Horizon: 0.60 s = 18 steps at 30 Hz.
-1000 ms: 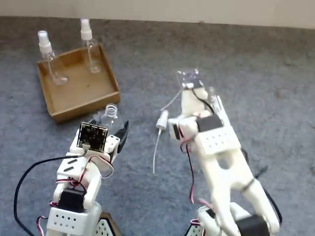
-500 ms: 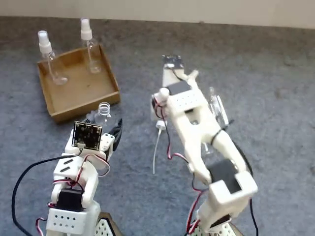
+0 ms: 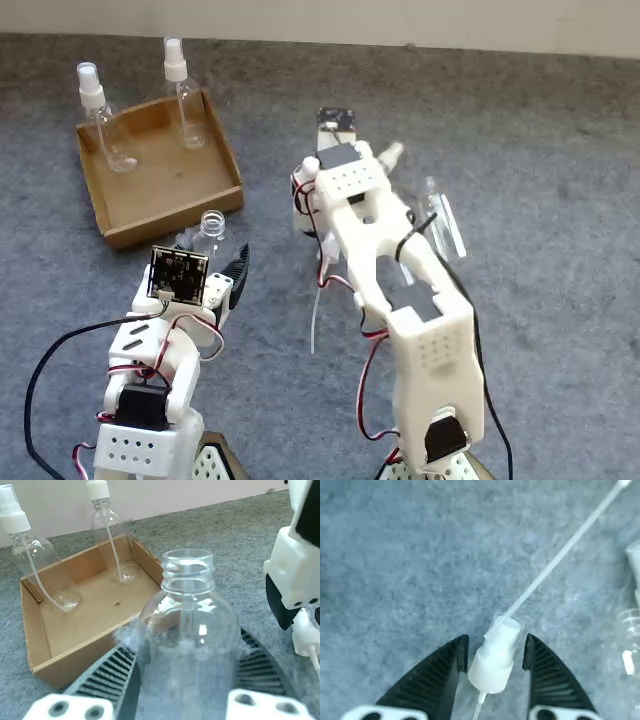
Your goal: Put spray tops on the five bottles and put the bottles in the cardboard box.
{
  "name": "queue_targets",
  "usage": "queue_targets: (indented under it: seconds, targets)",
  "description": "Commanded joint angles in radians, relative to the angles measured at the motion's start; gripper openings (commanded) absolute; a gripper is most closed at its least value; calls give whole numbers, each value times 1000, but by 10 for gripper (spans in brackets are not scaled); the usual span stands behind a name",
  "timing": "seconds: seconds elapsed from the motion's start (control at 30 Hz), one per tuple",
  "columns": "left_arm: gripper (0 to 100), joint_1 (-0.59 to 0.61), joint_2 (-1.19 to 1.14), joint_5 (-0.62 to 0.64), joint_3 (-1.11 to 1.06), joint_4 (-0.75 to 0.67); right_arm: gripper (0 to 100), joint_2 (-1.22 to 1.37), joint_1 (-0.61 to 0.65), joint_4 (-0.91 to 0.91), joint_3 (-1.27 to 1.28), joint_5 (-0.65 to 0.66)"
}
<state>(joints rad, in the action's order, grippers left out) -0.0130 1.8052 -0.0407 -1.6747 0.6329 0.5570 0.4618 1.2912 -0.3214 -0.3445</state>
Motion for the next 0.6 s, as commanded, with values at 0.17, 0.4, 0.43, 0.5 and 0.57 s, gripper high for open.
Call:
queue_targets:
  seconds: [0.17,0.4,0.43,0.5,0.57]
  targets:
    - [148,7,12,-3,-19,2,167,35,13,85,-53,-9]
    - [151,4,12,-3,-19,2,89,88,12,139,-56,-2]
    - [151,1,12,-3,-19,2,46,88,12,142,-56,-2]
    - [151,-27,12,-3,-19,2,2,88,8,142,-58,-2]
    - [150,-54,12,-3,-19,2,23,88,7,147,-74,-2]
